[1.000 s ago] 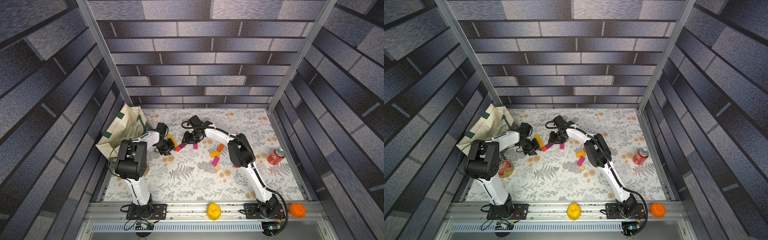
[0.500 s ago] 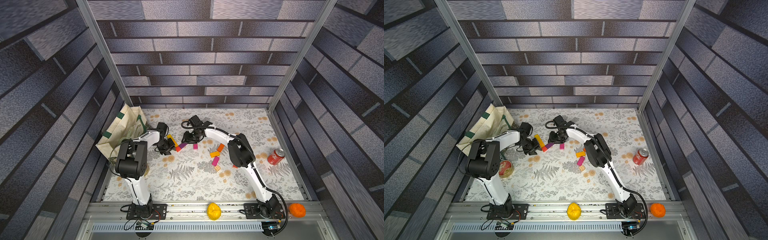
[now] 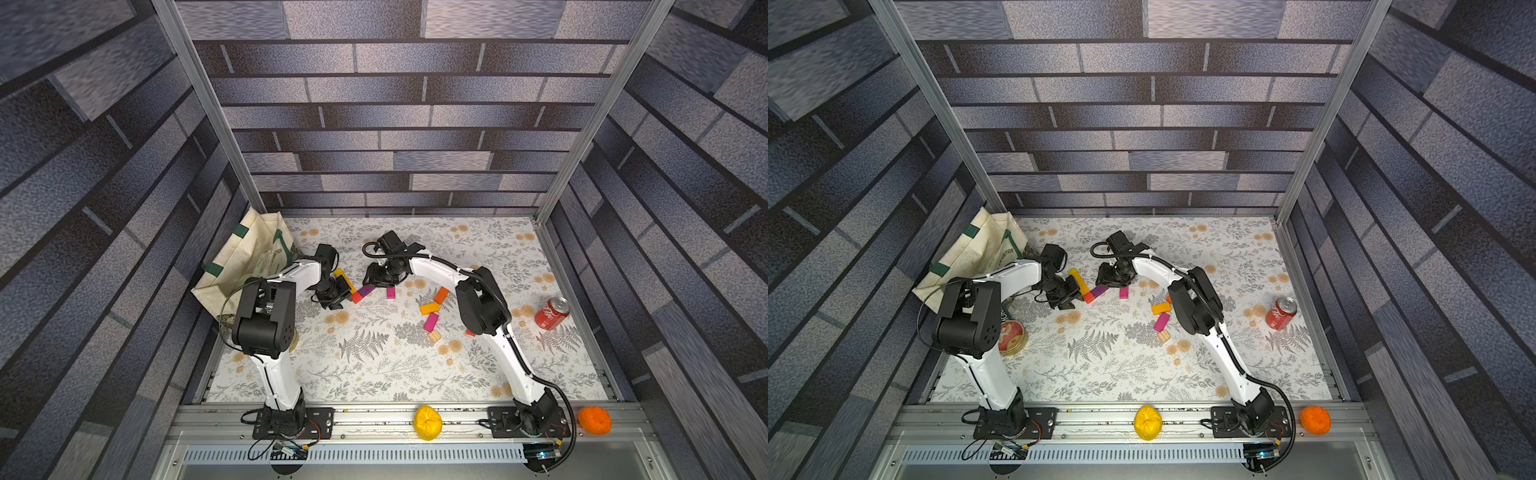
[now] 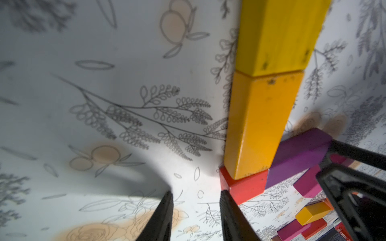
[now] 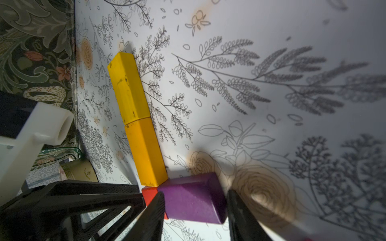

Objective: Assemble the letter v with building blocks
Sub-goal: Assemble the building block at the center of the board.

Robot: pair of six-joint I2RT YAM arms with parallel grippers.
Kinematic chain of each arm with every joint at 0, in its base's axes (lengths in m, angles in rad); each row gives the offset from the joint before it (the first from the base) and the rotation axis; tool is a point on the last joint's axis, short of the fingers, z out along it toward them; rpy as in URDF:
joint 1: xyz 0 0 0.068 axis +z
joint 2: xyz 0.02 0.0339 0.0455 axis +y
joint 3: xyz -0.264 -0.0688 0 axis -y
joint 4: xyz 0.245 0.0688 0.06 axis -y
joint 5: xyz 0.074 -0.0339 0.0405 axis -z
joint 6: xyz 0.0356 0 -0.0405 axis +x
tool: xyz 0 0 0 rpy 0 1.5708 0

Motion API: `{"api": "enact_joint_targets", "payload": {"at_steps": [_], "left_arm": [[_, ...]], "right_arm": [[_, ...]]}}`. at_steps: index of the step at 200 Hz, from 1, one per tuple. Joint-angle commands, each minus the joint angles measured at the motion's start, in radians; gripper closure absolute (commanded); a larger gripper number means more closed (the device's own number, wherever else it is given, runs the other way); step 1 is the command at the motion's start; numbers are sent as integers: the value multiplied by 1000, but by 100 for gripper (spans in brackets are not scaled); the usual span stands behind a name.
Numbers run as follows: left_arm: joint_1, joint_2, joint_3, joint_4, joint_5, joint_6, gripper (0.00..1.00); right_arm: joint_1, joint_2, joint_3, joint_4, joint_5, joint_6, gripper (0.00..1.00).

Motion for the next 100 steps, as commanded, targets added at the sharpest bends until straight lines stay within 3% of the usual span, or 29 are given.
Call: {"api": "enact_joint_targets", "payload": {"at_steps": [1, 73, 100], "left_arm": [[-7, 87, -55, -10, -105, -7, 61], [-4, 1, -17, -28, -117, -4, 58], [7, -38, 7, -42, -114, -1, 58]], "right_arm": [[-6, -23, -26, -27, 8, 11, 49], [-7, -29, -6, -30, 16, 9, 44], [-9, -25, 26, -43, 23, 4, 37]]}}
